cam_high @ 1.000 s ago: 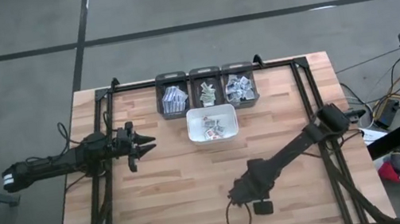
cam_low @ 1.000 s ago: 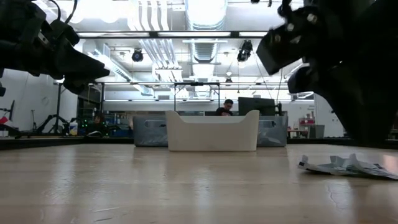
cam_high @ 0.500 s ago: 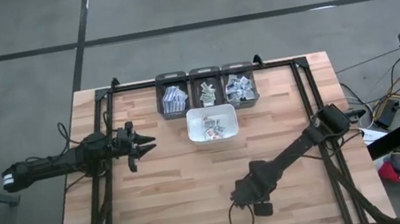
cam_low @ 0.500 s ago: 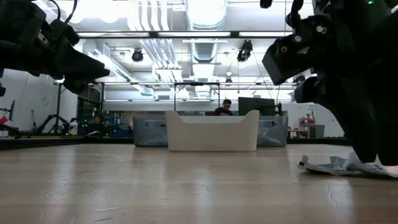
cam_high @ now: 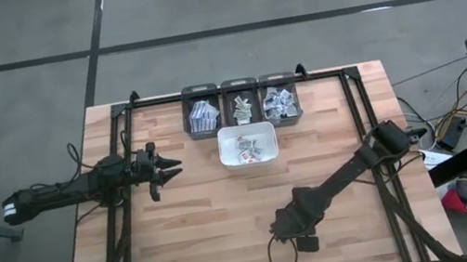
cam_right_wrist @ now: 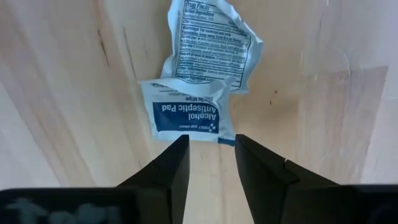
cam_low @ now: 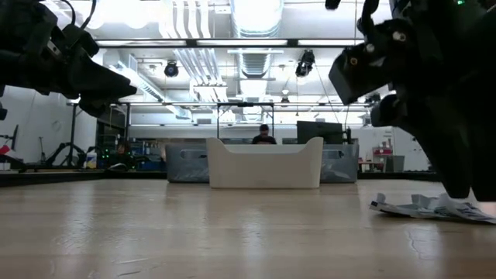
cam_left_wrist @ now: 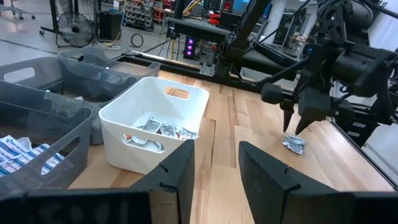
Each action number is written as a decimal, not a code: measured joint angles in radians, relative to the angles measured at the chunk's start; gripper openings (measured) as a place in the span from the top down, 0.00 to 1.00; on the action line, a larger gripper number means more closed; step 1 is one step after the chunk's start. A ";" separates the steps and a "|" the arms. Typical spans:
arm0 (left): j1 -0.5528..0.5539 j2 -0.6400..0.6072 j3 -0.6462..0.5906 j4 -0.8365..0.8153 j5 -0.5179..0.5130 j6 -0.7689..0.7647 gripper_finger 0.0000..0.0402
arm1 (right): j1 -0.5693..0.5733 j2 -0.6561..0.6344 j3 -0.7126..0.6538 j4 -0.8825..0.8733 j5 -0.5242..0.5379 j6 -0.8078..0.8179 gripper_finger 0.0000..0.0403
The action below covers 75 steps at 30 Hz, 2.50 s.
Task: Pick & Place First Aid Supplies
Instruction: Put the white alcohol pad into the right black bin
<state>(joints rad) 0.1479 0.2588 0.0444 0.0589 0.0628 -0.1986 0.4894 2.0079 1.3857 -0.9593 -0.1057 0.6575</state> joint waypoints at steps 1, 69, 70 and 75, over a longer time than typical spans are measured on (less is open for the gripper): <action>0.000 0.000 0.000 0.000 0.000 0.000 0.70 | 0.001 -0.004 0.000 -0.001 0.000 0.000 0.69; 0.000 0.000 0.000 0.001 0.000 -0.011 0.70 | -0.077 -0.425 -0.087 0.047 0.385 0.100 0.98; 0.000 0.000 0.000 0.002 0.000 -0.011 0.70 | -0.091 -0.443 -0.087 0.047 0.438 0.098 0.98; 0.000 0.000 0.000 0.005 -0.001 -0.011 0.70 | -0.181 -0.520 -0.087 0.045 0.619 0.054 0.98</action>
<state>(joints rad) 0.1481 0.2588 0.0444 0.0636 0.0620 -0.2096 0.3088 1.4884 1.2991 -0.9142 0.5130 0.7116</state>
